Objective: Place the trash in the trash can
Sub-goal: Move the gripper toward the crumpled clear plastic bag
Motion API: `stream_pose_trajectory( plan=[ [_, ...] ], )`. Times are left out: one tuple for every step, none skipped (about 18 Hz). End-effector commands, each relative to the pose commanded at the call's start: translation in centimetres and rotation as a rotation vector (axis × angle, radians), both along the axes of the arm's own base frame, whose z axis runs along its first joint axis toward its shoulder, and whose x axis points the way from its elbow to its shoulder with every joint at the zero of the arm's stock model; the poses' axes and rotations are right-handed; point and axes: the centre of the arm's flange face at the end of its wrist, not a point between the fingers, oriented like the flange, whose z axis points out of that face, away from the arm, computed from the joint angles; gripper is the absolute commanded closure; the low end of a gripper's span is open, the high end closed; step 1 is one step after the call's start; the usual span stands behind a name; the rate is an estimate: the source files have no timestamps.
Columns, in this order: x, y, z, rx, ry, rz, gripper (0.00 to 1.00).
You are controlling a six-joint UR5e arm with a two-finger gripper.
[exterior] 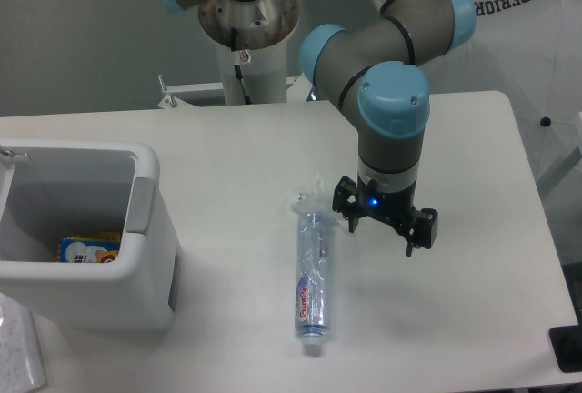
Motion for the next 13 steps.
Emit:
stream_pose_trajectory(
  plan=[
    [0.0,0.0,-0.1,0.000,0.000,0.000,0.00],
    [0.1,0.0,-0.3,-0.001,-0.003,-0.002,0.00],
    [0.2,-0.2,-0.7,-0.003,-0.009,-0.004,0.00],
    [0.3,-0.4,-0.9,-0.004,-0.012,-0.002,0.00],
    [0.4,-0.6,-1.2,-0.007,-0.017,-0.001,0.00],
    [0.5,-0.6,-1.5,-0.010,-0.021,-0.002,0.00],
    [0.7,-0.7,-1.8,-0.014,-0.026,-0.004,0.00],
    [0.7,-0.7,-1.9,-0.016,-0.028,-0.007,0.00],
    [0.8,-0.7,-2.1,-0.020,-0.029,-0.017,0.00],
    [0.9,-0.9,-2.4,-0.026,-0.033,-0.028,0.00],
    [0.7,-1.4,-2.9,-0.033,-0.042,-0.028,0.00],
    [0.6,-2.0,-3.6,-0.037,-0.057,-0.021,0.00],
    [0.8,-2.8,-4.6,-0.046,-0.077,-0.010,0.00]
  ],
)
